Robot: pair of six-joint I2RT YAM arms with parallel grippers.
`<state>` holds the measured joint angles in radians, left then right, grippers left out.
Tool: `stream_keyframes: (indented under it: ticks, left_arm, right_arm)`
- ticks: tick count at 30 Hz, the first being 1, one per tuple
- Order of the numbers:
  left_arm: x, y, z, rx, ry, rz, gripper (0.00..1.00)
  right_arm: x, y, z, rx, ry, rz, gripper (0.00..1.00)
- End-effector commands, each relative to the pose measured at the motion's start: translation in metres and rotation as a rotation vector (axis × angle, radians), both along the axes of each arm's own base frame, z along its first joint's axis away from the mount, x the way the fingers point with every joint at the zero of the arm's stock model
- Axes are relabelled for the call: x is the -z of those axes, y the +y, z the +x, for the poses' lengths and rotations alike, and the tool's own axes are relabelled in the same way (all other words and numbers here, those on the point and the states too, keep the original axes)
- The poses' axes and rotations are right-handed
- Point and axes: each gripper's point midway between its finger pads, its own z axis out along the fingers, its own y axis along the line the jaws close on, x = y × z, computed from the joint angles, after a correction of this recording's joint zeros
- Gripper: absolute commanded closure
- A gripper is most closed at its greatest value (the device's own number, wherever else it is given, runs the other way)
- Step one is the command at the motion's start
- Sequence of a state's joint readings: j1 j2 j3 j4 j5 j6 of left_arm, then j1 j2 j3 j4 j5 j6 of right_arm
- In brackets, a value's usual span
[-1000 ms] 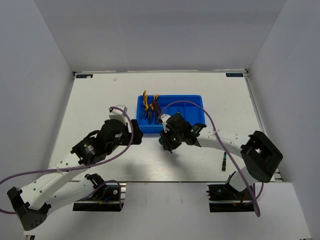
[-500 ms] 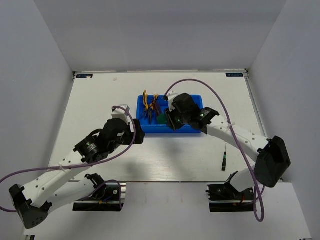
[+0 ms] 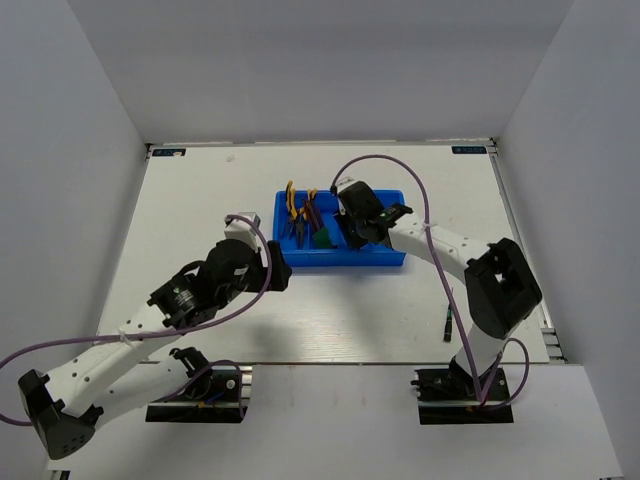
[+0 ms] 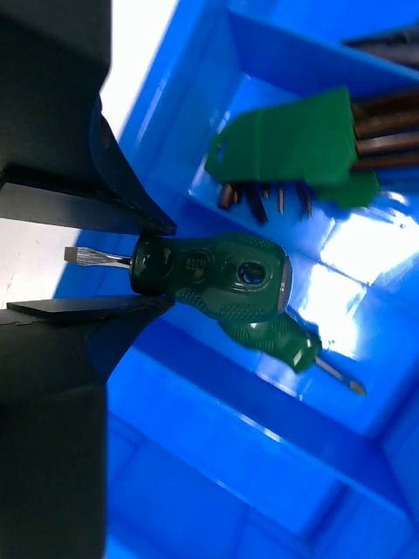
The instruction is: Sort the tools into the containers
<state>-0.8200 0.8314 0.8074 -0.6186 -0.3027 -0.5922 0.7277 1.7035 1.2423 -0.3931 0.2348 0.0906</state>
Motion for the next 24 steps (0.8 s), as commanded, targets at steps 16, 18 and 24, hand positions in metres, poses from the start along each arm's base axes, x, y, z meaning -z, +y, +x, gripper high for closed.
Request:
stream_keyframes:
  ticks: [16, 18, 24]
  left_arm:
    - [0.015, -0.011, -0.002, 0.042, 0.017, -0.023, 0.00]
    - [0.016, -0.012, 0.000, 0.048, 0.013, -0.015, 0.08]
    - [0.016, -0.019, 0.003, 0.082, 0.003, -0.004, 0.74]
  right_arm:
    - [-0.081, -0.008, 0.013, -0.056, -0.152, 0.161, 0.76]
    - [-0.101, -0.018, 0.008, -0.055, -0.199, 0.183, 0.98]
    - [-0.124, -0.111, 0.011, 0.173, -0.315, 0.073, 0.96]
